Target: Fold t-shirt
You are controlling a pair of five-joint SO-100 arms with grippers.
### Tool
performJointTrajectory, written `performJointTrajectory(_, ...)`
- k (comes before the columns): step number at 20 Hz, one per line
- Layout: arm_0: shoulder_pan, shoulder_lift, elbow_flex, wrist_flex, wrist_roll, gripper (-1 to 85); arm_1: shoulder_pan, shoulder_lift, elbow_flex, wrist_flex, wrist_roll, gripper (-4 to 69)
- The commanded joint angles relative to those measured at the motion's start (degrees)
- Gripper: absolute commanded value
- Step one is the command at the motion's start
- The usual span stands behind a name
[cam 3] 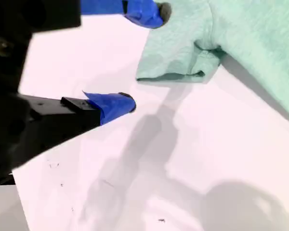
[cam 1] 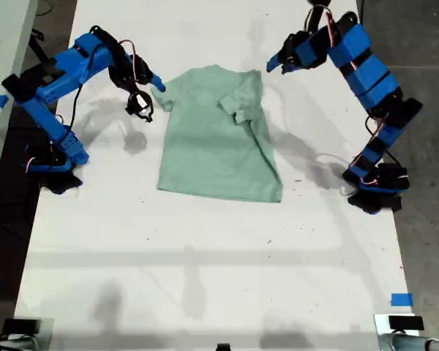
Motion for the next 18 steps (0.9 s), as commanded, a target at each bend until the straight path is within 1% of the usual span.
performJointTrajectory(1, -0.2, -9.7, -11.1, 0.0, -0.4, 30.0, -2.4, 7.4, 2.7, 0.4, 0.1, 16.6)
performJointTrajectory(6, -3.1, -29.3, -30.5, 6.2, -0.5, 29.4, -4.8, 19.4, 14.2, -0.3, 2.2, 16.7)
performJointTrajectory(9, -5.8, -39.2, -42.8, 12.6, -0.8, 27.8, -5.7, 29.6, 24.0, -1.2, 4.0, 16.8)
performJointTrajectory(11, -7.2, -43.0, -45.4, 13.4, -0.9, 23.0, -5.8, 35.9, 29.3, -1.3, 4.8, 16.7)
performJointTrajectory(12, -8.1, -44.9, -48.0, 14.9, -0.9, 17.4, -5.7, 38.5, 31.7, -1.3, 4.9, 16.6)
performJointTrajectory(13, -8.8, -44.8, -47.9, 14.9, -1.0, 8.3, -5.5, 40.7, 33.9, -1.3, 5.3, 16.5)
performJointTrajectory(14, -9.1, -44.7, -47.9, 14.9, -1.0, 2.9, -5.4, 42.4, 35.9, -1.3, 5.5, 16.5)
performJointTrajectory(15, -9.2, -43.9, -47.5, 16.0, -1.4, 0.0, -5.4, 43.6, 37.4, -1.3, 5.9, 16.2)
performJointTrajectory(18, -7.8, -38.4, -46.1, 17.2, -2.0, 0.0, -5.4, 46.8, 40.1, -1.5, 6.4, 15.3)
